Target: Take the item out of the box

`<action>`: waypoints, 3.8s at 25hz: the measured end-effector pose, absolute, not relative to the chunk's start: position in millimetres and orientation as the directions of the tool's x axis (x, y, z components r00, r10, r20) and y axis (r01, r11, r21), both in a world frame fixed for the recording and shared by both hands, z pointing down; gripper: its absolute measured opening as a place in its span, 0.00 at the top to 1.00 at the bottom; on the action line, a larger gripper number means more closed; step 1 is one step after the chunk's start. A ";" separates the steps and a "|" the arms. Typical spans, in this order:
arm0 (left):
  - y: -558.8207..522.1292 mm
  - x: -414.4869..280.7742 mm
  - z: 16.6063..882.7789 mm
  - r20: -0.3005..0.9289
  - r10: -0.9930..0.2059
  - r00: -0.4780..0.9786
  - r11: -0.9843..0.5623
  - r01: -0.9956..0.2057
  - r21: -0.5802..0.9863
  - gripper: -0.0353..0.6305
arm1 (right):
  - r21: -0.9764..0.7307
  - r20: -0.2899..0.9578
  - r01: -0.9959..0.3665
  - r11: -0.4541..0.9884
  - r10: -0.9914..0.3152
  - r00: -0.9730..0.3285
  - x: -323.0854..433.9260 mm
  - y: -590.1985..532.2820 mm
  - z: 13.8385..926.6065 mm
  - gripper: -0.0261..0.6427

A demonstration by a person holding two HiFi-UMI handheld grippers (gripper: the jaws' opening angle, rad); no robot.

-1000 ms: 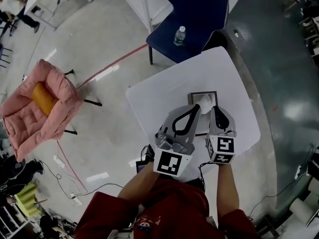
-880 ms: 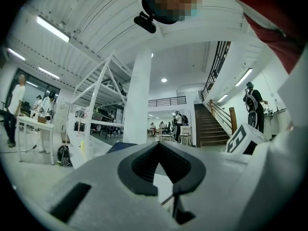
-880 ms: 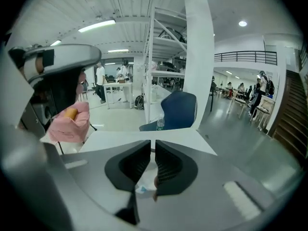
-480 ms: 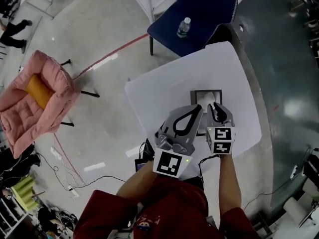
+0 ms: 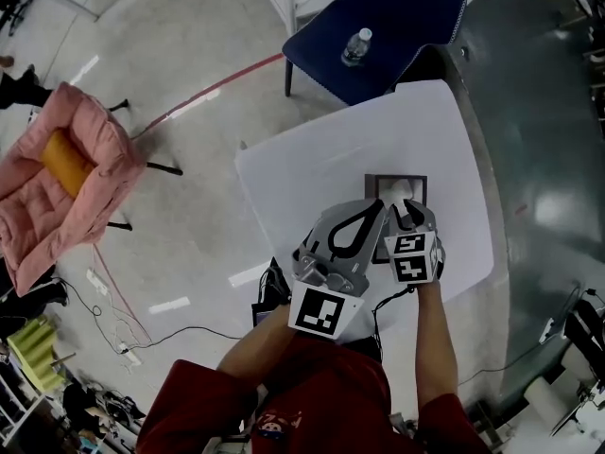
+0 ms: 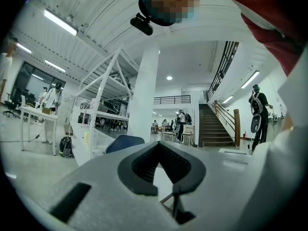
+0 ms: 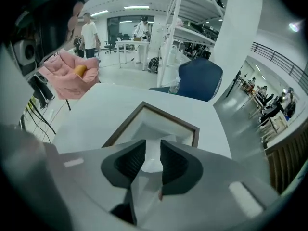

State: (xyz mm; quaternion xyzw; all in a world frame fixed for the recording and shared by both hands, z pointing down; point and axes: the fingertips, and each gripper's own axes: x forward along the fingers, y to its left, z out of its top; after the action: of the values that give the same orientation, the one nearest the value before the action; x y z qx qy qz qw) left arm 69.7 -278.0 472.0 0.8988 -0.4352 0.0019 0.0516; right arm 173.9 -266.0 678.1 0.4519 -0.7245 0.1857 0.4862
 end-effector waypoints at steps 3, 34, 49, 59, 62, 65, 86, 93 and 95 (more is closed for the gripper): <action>-284.5 63.0 479.8 0.055 -0.785 0.617 -0.609 -0.786 0.108 0.94 | 0.198 0.891 -0.817 0.541 -0.447 -0.080 170.7 -270.8 688.4 0.81; -292.5 31.5 502.6 0.075 -0.814 0.576 -0.560 -0.813 0.160 0.94 | 0.369 0.927 -0.491 0.789 -0.273 0.259 179.5 -265.5 727.8 0.93; -281.9 45.5 481.5 0.071 -0.801 0.594 -0.586 -0.803 0.108 0.94 | 0.384 0.915 -0.649 0.657 -0.367 0.170 182.0 -258.0 700.3 0.94; -264.8 58.5 463.5 0.073 -0.808 0.585 -0.583 -0.811 0.049 0.94 | 0.355 0.889 -0.757 0.548 -0.449 0.092 195.0 -245.5 682.4 0.94; -259.3 62.2 456.0 0.073 -0.808 0.584 -0.583 -0.811 0.035 0.94 | 0.336 0.880 -0.792 0.510 -0.469 0.071 196.8 -239.6 676.5 0.94; -253.4 65.9 446.3 0.070 -0.810 0.582 -0.582 -0.813 0.010 0.94 | 0.320 0.862 -0.822 0.472 -0.504 0.046 198.2 -237.6 666.7 0.94; -210.2 77.4 380.6 -0.021 -0.815 0.579 -0.573 -0.811 -0.116 0.94 | 0.196 0.741 -0.927 0.319 -0.667 -0.073 210.8 -207.3 569.3 0.95; -198.6 82.9 363.9 -0.046 -0.800 0.599 -0.588 -0.796 -0.140 0.94 | 0.142 0.673 -0.953 0.267 -0.733 -0.105 213.5 -201.6 521.0 0.95; -193.3 81.7 357.5 -0.068 -0.798 0.599 -0.589 -0.799 -0.122 0.94 | 0.141 0.652 -0.955 0.260 -0.750 -0.108 211.1 -198.7 508.3 0.95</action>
State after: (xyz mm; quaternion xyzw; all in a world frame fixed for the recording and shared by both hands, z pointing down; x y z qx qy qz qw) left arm 81.7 -193.3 357.5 0.8913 -0.4480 -0.0027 -0.0699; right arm 211.1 -198.7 508.3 0.5866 -0.7269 0.1607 0.3189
